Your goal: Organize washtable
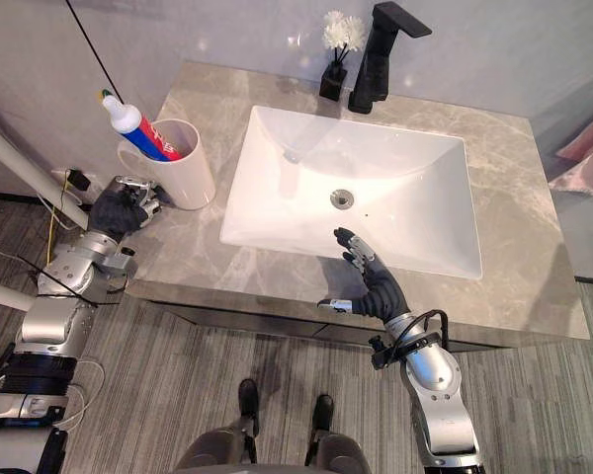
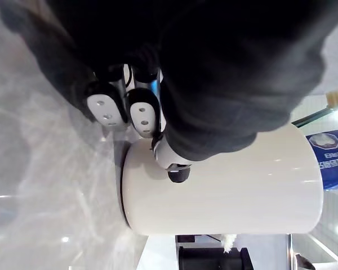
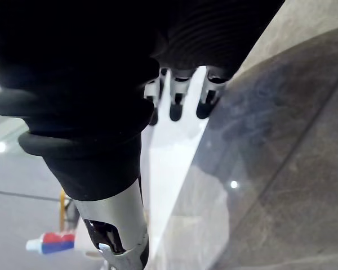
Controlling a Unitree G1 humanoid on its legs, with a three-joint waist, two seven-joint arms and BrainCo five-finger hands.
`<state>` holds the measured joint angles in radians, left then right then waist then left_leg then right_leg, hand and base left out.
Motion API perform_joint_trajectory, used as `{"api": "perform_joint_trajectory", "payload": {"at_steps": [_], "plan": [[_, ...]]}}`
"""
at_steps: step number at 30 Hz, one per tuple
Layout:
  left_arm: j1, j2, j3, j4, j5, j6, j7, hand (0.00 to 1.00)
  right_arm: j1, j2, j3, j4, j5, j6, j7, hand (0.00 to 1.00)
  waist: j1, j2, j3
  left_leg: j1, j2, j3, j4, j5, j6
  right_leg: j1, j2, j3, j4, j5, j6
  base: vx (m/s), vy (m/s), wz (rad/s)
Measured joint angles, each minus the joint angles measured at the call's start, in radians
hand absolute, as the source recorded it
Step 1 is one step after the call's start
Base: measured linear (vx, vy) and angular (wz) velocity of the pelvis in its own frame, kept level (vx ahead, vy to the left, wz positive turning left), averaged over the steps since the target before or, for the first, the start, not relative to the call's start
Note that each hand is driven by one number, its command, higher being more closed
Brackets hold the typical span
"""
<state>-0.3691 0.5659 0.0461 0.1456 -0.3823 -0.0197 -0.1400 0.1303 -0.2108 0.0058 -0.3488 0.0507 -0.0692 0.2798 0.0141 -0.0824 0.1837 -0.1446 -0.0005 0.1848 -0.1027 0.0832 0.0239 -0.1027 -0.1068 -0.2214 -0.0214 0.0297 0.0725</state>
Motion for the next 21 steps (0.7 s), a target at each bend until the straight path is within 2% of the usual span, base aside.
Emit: {"api": "perform_joint_trajectory", "payload": {"at_steps": [7,11,21], "plan": [[-0.081,0.007,0.000,0.053,-0.004,-0.001,0.039,1.00,-0.010,-0.006,-0.001,-0.003,0.000,-0.003,-0.019,0.00,-0.003,-0.001,0.003,-0.021,0.001,0.010,0.005,0.005,0.005,-0.025,0.000,0.001,-0.001,0.013,-0.004,0.05,0.015,-0.03],[-0.139,0.023,-0.003,0.079,-0.019,-0.001,0.056,1.00,-0.026,-0.005,-0.006,-0.009,-0.001,-0.003,-0.019,0.00,-0.003,-0.004,0.029,-0.023,0.000,0.016,0.006,0.009,0.011,-0.029,0.000,0.001,-0.004,0.025,-0.005,0.01,0.013,-0.04],[-0.285,0.090,-0.005,0.236,-0.040,-0.006,0.082,1.00,-0.022,-0.005,-0.007,-0.019,-0.001,-0.024,-0.019,0.00,-0.004,-0.017,0.043,-0.034,0.000,0.037,0.006,0.008,0.012,-0.045,0.002,0.005,-0.008,0.030,-0.004,0.04,0.010,-0.05]]}}
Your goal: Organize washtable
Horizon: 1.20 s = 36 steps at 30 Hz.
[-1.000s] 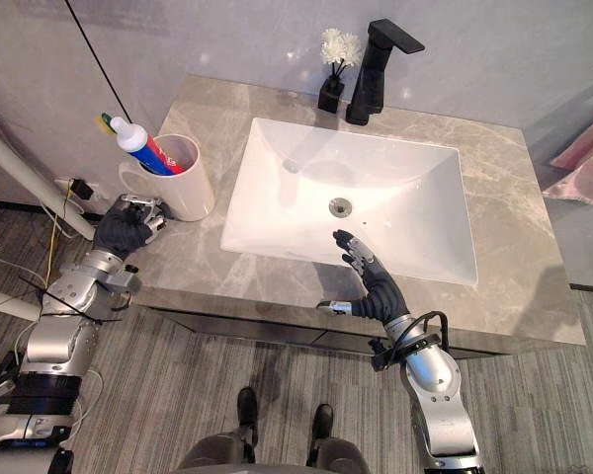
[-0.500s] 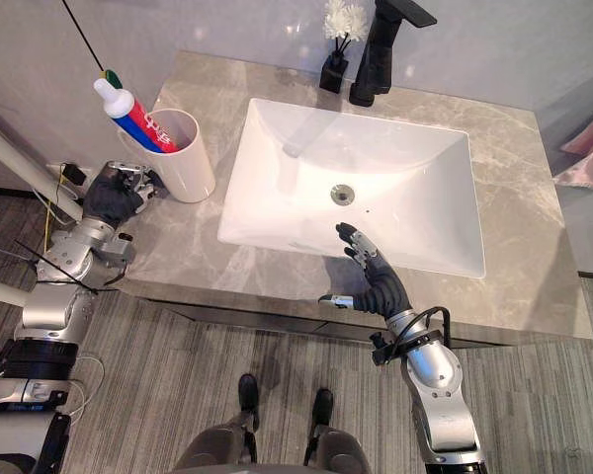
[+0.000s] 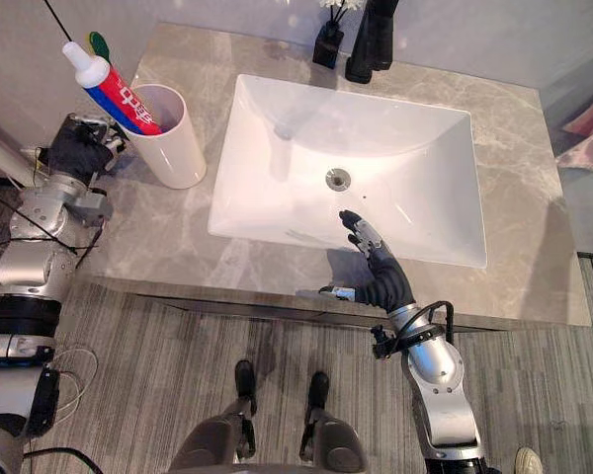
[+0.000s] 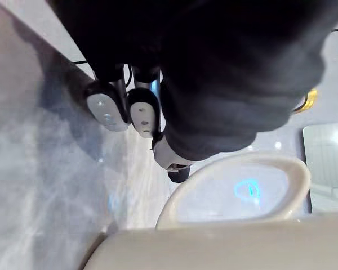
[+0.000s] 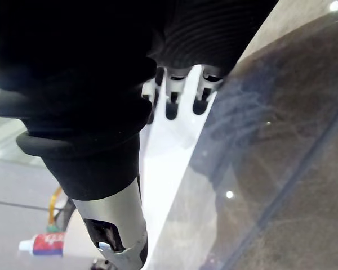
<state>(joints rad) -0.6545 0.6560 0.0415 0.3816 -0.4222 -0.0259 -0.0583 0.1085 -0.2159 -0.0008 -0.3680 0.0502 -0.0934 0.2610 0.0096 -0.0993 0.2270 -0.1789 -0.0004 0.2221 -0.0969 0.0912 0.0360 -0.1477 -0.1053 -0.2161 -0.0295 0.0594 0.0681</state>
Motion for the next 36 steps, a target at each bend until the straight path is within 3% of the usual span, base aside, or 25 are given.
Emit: {"api": "perform_joint_trajectory", "payload": {"at_steps": [11,17,25,36], "plan": [[-0.024,0.028,0.001,0.043,0.001,-0.001,-0.003,1.00,0.015,0.001,0.013,0.000,0.020,-0.011,0.001,0.00,0.001,0.001,0.000,0.014,-0.001,-0.004,0.000,0.000,0.000,0.013,-0.002,-0.003,-0.004,0.000,0.000,0.06,0.007,-0.01],[0.146,0.001,0.049,-0.037,0.001,-0.009,-0.006,1.00,0.031,0.002,0.035,0.017,0.020,-0.008,0.003,0.00,0.005,0.008,0.000,0.052,-0.003,-0.029,0.000,0.000,0.000,0.064,-0.004,-0.035,-0.008,-0.016,-0.011,0.04,0.000,0.12],[0.361,-0.080,0.079,-0.080,0.002,0.004,-0.011,1.00,0.036,0.004,0.061,0.060,0.019,-0.012,0.003,0.00,0.008,0.078,-0.045,0.068,-0.019,-0.079,-0.001,0.002,-0.002,0.105,-0.018,-0.102,-0.006,-0.041,-0.004,0.01,0.013,0.19],[0.447,-0.141,0.068,-0.145,0.026,0.008,-0.030,1.00,0.038,0.013,0.079,0.111,0.018,-0.005,0.001,0.00,0.008,0.098,-0.099,0.078,-0.020,-0.112,0.000,0.013,-0.009,0.127,-0.017,-0.138,-0.005,-0.050,-0.004,0.01,0.002,0.10]]}}
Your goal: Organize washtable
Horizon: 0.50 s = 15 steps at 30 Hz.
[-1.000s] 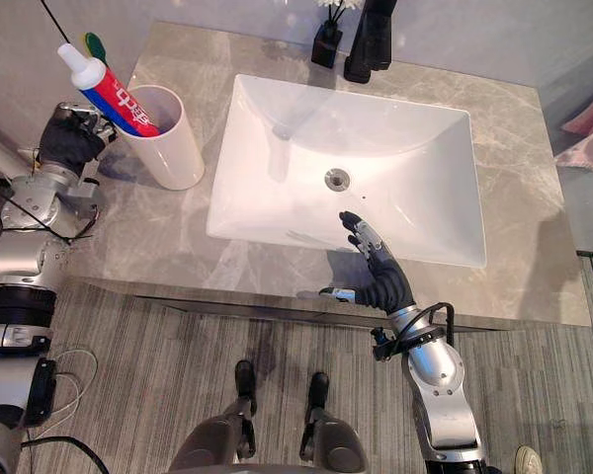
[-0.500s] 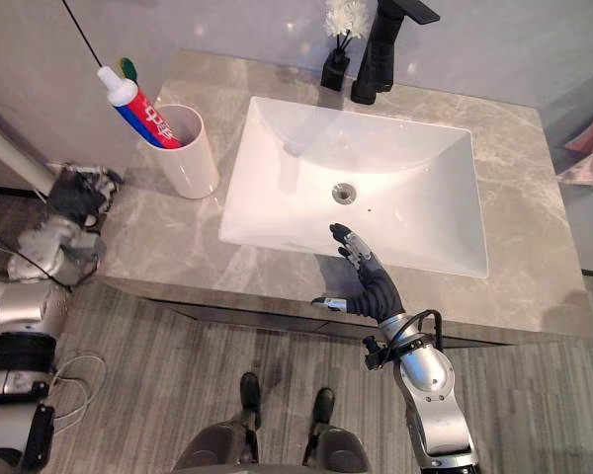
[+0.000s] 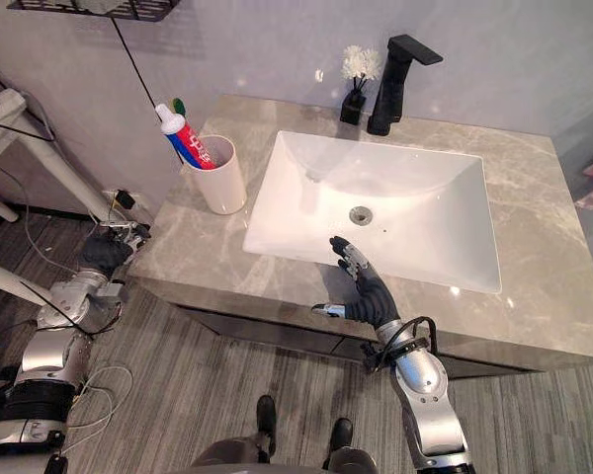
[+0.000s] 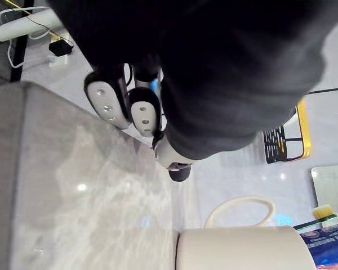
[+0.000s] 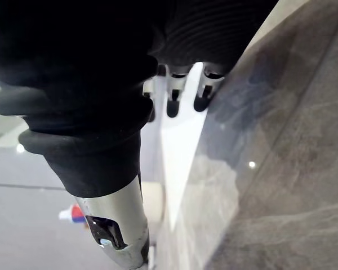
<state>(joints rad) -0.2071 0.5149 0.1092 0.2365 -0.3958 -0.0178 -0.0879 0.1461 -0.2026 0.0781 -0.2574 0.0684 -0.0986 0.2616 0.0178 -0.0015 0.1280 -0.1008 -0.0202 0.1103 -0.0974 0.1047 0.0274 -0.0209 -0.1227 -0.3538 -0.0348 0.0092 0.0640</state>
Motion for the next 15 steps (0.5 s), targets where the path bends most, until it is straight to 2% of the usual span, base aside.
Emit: {"api": "perform_joint_trajectory", "payload": {"at_steps": [3,5,8,15], "plan": [[0.013,0.000,-0.011,-0.024,0.015,0.000,0.000,1.00,0.002,0.000,0.001,0.002,0.000,0.001,0.000,0.00,0.000,0.003,-0.009,0.001,-0.001,0.000,0.000,0.000,0.000,0.000,-0.001,0.000,0.000,0.000,0.000,0.00,0.000,0.00],[0.014,-0.003,-0.056,-0.062,0.015,0.000,-0.021,1.00,0.000,0.001,0.003,0.002,0.000,0.011,0.000,0.00,-0.001,0.002,-0.012,0.005,-0.002,0.000,0.000,0.000,0.000,0.003,-0.002,0.000,0.000,0.000,0.000,0.00,0.000,0.00],[0.009,-0.043,-0.107,-0.092,0.015,-0.002,-0.042,1.00,0.001,0.005,0.012,0.002,0.000,0.016,0.001,0.00,-0.006,0.002,-0.014,0.009,-0.001,0.001,0.000,0.000,0.000,0.006,-0.001,0.002,0.000,0.000,0.000,0.01,0.011,-0.04],[0.006,-0.060,-0.150,-0.108,0.015,0.000,-0.042,1.00,0.018,0.026,0.019,0.002,0.000,0.022,0.003,0.00,-0.009,0.015,-0.033,0.010,0.001,0.001,0.000,0.000,0.000,0.006,0.001,0.003,-0.001,-0.001,0.002,0.00,0.001,-0.01]]}}
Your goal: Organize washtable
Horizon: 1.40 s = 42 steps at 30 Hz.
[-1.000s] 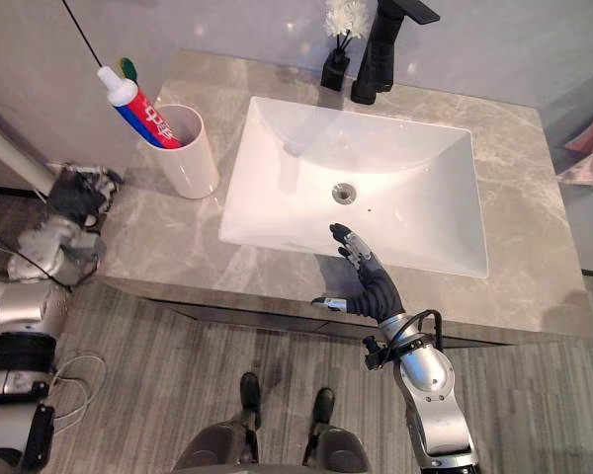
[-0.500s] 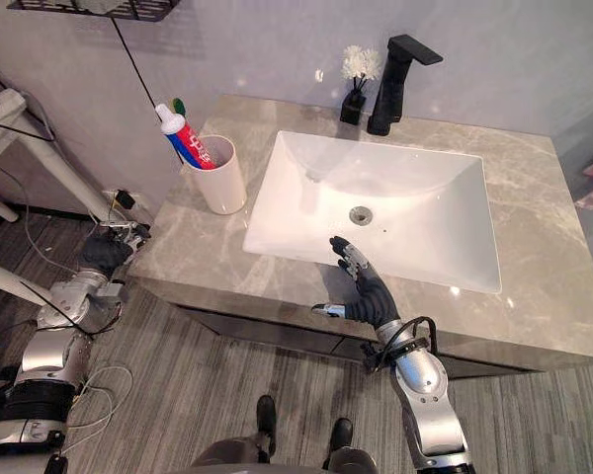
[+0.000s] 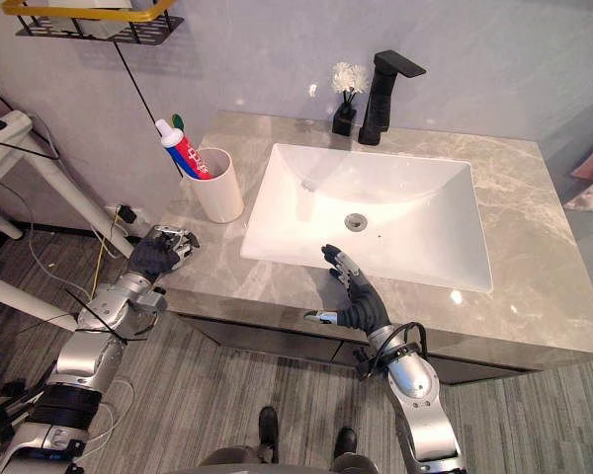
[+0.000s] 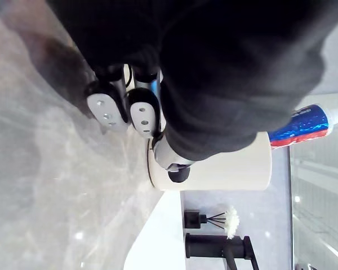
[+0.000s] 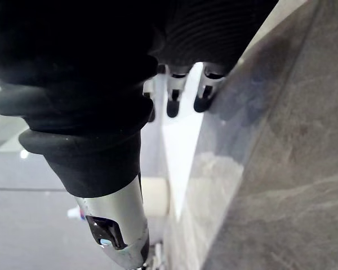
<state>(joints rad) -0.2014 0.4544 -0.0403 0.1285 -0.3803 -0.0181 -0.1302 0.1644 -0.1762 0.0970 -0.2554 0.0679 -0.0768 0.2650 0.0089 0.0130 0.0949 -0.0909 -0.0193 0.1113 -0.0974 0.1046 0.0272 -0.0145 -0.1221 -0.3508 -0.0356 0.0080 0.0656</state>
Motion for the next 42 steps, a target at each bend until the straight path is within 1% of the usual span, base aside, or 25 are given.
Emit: {"api": "perform_joint_trajectory", "payload": {"at_steps": [5,11,17,26,29,34,36,42], "plan": [[-0.018,0.000,-0.003,-0.002,0.000,0.000,0.000,1.00,0.002,0.005,0.000,0.001,0.000,0.001,-0.001,0.00,0.000,0.000,-0.002,-0.001,0.000,0.000,0.000,0.000,0.000,0.000,-0.001,-0.001,0.000,0.000,0.000,0.00,0.000,0.00],[-0.019,0.000,-0.035,-0.002,0.000,0.000,-0.001,1.00,0.009,0.005,0.000,0.001,0.000,0.001,0.000,0.00,-0.005,0.003,-0.015,-0.008,0.000,0.003,0.000,0.000,0.000,-0.008,-0.001,0.000,0.000,0.000,0.000,0.00,0.000,0.00],[-0.020,0.000,-0.035,0.003,0.009,0.000,0.000,1.00,0.008,0.005,-0.011,0.000,0.000,-0.003,-0.002,0.00,-0.010,0.002,-0.018,-0.022,0.002,0.011,0.000,0.000,0.000,-0.026,0.000,0.007,0.001,0.000,0.001,0.00,0.002,-0.03],[-0.082,0.000,-0.035,0.074,0.010,-0.001,0.005,1.00,0.000,0.007,-0.043,-0.003,0.000,-0.003,-0.009,0.00,-0.010,0.000,-0.018,-0.036,0.004,0.027,0.000,0.000,0.000,-0.047,0.000,0.025,0.011,0.000,0.001,0.02,0.006,-0.05],[-0.097,0.000,-0.034,0.078,0.010,-0.001,0.007,1.00,0.000,0.006,-0.053,-0.003,0.000,-0.002,-0.023,0.00,-0.019,-0.009,-0.014,-0.037,0.004,0.031,0.000,0.000,0.000,-0.053,0.000,0.030,0.015,0.000,0.001,0.02,0.013,-0.04],[-0.140,0.001,-0.034,0.095,0.011,-0.001,0.007,1.00,-0.002,0.007,-0.054,-0.007,0.000,-0.003,-0.024,0.00,-0.020,-0.026,-0.002,-0.040,0.007,0.044,0.000,-0.001,0.000,-0.064,0.000,0.051,0.022,0.000,0.001,0.02,0.012,-0.08],[-0.156,0.003,-0.034,0.109,0.011,-0.003,0.008,1.00,-0.003,0.007,-0.055,-0.010,0.000,-0.004,-0.024,0.00,-0.019,-0.026,-0.002,-0.044,0.007,0.049,0.000,-0.001,0.000,-0.073,0.000,0.052,0.027,0.000,0.001,0.02,0.009,-0.07],[-0.201,0.032,-0.029,0.116,0.011,-0.009,0.014,1.00,-0.004,0.006,-0.074,-0.045,0.001,-0.004,-0.024,0.00,-0.019,-0.032,0.033,-0.053,0.009,0.059,0.000,0.000,0.000,-0.092,0.000,0.060,0.039,0.000,0.001,0.01,0.009,-0.04]]}}
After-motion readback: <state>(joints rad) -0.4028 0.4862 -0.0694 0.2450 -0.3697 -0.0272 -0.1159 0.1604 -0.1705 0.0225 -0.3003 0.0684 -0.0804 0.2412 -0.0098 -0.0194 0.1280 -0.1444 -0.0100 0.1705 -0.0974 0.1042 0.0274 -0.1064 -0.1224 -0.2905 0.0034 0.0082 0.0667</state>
